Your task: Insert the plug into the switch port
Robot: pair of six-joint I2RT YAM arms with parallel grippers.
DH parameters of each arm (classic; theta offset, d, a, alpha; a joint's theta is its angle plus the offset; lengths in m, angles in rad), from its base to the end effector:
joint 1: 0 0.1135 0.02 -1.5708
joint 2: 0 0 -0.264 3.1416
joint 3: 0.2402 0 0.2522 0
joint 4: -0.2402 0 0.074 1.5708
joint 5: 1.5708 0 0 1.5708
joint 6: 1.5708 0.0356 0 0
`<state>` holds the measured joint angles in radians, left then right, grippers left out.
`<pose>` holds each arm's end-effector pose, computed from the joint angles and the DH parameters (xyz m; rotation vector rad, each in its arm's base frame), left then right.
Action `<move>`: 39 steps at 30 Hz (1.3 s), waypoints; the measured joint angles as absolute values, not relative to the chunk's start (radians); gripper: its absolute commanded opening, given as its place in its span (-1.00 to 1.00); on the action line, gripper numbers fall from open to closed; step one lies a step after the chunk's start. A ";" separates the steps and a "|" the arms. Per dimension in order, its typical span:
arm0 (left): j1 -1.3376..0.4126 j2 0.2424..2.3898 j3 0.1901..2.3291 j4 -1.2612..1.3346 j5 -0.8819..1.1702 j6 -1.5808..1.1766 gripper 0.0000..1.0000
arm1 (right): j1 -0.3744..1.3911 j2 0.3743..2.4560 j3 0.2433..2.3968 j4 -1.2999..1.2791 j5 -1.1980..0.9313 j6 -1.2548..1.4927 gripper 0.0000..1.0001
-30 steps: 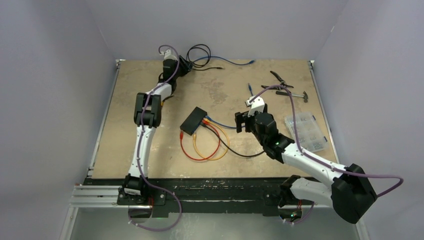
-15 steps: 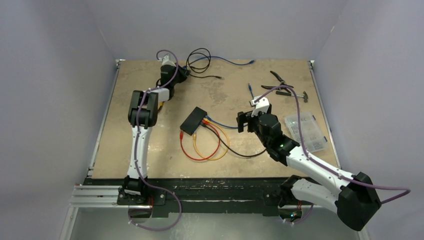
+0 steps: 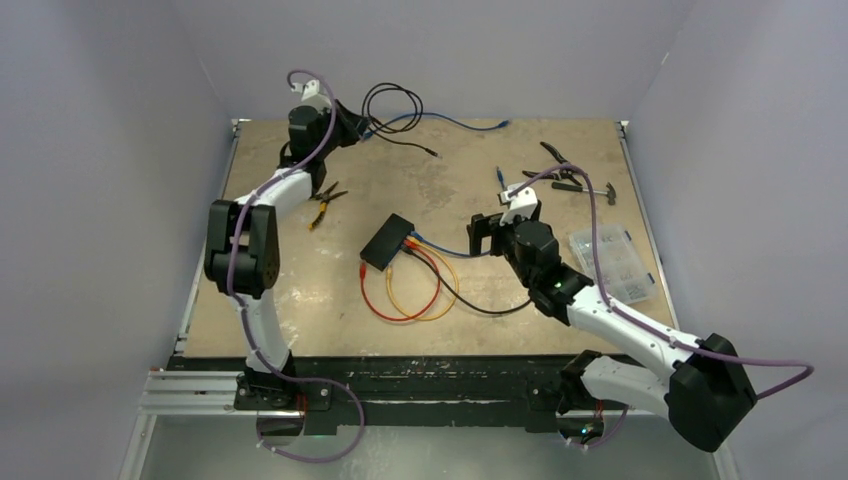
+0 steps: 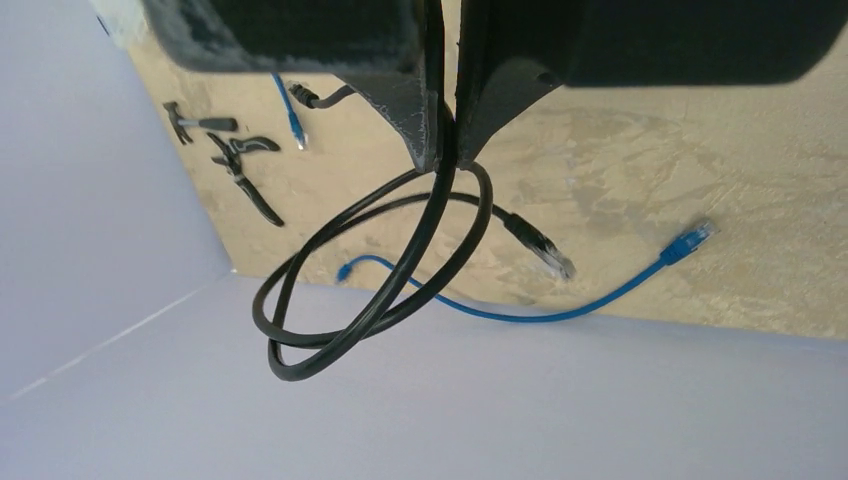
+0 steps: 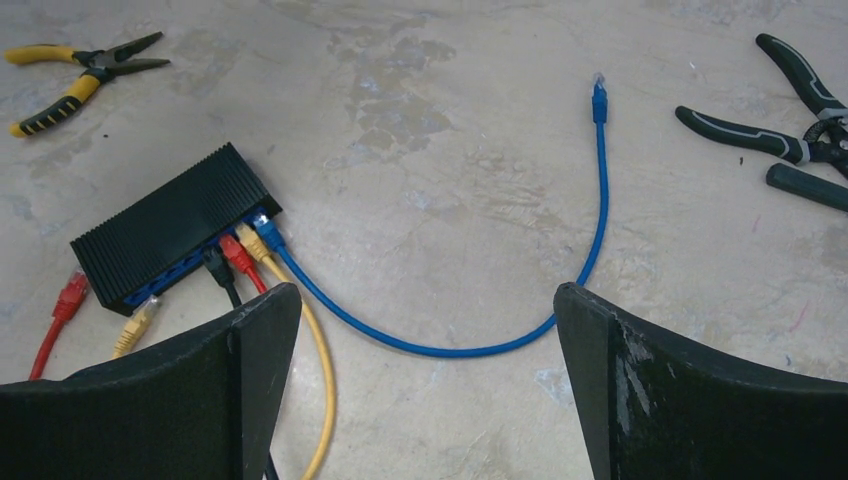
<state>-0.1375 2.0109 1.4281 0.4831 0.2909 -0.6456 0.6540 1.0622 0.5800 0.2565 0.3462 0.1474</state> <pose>0.4717 -0.0756 0.2569 -0.2116 1.7222 -0.8269 0.1987 0.1371 0.2596 -0.2053 1.7788 0.2654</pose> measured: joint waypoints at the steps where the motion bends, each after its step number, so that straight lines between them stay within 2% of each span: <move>1: -0.138 1.980 1.415 0.471 0.298 -0.639 -1.00 | 0.654 1.069 0.587 0.257 0.345 0.150 0.97; 7: -0.138 1.762 1.274 0.360 0.321 -0.595 -1.00 | 0.654 1.049 0.609 0.254 0.310 0.158 0.94; 14: -0.157 1.546 1.143 0.205 0.342 -0.529 -1.00 | 0.653 0.888 0.556 0.325 0.235 0.150 0.93; 21: -0.214 1.390 1.077 0.072 0.345 -0.475 -1.00 | 0.653 0.908 0.556 0.363 0.179 0.109 0.90; 39: -0.284 1.351 1.059 -0.070 0.395 -0.347 -1.00 | 0.653 1.001 0.636 0.357 0.113 0.072 0.81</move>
